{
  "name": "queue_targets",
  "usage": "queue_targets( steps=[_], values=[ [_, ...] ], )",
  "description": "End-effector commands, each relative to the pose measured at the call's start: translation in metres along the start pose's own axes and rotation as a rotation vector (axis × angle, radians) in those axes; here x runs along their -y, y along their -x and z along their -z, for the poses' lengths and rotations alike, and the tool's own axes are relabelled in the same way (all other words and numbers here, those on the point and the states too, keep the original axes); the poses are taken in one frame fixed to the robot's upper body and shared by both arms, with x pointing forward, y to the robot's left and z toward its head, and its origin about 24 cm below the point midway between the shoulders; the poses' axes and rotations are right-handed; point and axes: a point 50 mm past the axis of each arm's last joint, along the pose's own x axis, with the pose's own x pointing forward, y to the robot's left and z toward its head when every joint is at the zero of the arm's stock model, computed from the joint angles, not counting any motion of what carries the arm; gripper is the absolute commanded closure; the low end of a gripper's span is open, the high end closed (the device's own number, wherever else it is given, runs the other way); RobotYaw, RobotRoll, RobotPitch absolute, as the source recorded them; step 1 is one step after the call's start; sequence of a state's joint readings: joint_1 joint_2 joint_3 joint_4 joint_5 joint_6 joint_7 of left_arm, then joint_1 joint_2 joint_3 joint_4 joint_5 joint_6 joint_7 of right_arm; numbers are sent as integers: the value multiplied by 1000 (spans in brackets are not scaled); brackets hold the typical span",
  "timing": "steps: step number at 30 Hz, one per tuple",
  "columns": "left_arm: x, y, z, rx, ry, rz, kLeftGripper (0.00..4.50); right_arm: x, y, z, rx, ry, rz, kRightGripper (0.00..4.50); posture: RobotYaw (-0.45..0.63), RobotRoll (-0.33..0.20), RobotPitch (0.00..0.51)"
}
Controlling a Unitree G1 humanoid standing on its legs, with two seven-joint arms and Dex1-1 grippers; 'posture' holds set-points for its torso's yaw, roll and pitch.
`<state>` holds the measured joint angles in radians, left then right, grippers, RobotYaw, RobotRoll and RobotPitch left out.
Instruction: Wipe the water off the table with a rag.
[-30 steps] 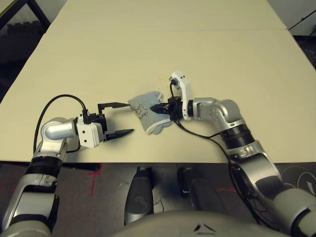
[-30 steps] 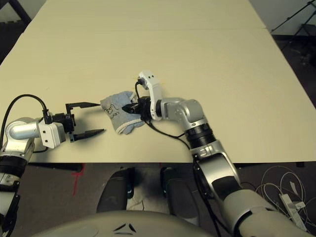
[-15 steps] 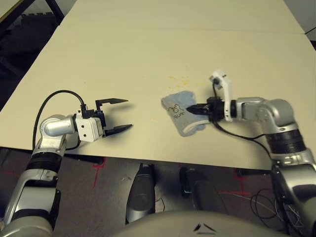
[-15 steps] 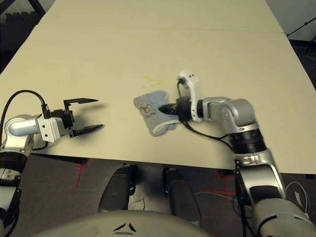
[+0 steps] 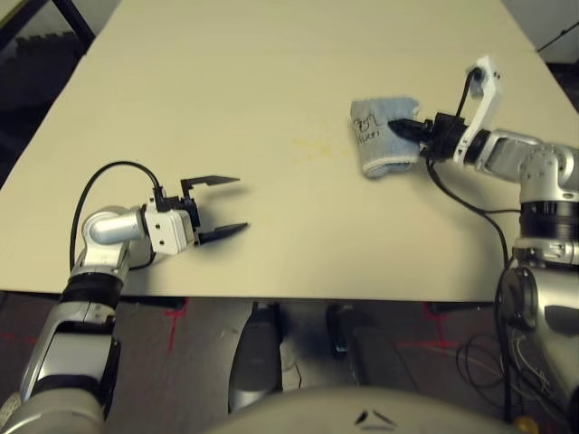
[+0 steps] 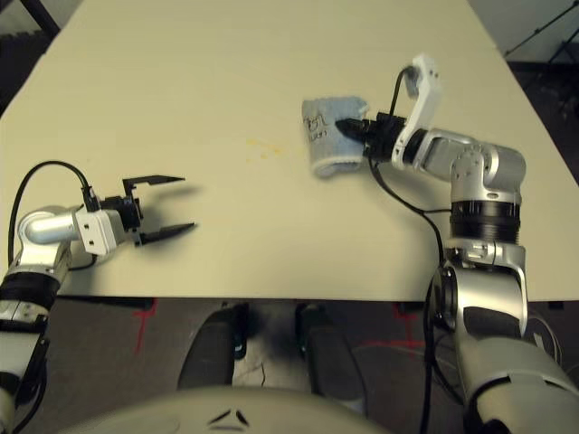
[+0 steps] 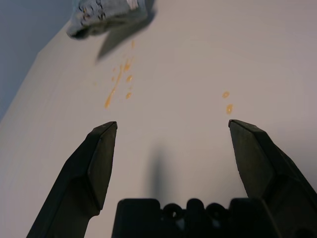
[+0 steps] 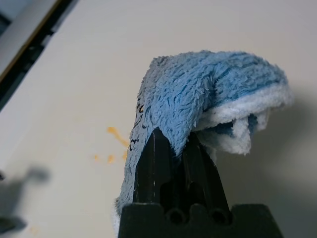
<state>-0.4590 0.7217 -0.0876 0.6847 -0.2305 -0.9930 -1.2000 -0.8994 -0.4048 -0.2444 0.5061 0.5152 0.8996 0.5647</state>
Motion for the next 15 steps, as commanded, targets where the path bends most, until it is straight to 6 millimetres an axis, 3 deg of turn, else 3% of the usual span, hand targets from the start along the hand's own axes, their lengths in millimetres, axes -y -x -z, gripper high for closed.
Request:
queue_targets(
  steps=[1,10,15],
  values=[
    [4,1,3,-17,9,20,0,1,-21,17,-74,17,32,4456,259,0,193],
    [3,0,1,-12,3,20,0,-26,-69,53,-215,52,-83,4456,281,0,199],
    [2,1,-1,-11,0,21,0,-61,-93,66,-260,58,-212,4456,289,0,200]
  ],
)
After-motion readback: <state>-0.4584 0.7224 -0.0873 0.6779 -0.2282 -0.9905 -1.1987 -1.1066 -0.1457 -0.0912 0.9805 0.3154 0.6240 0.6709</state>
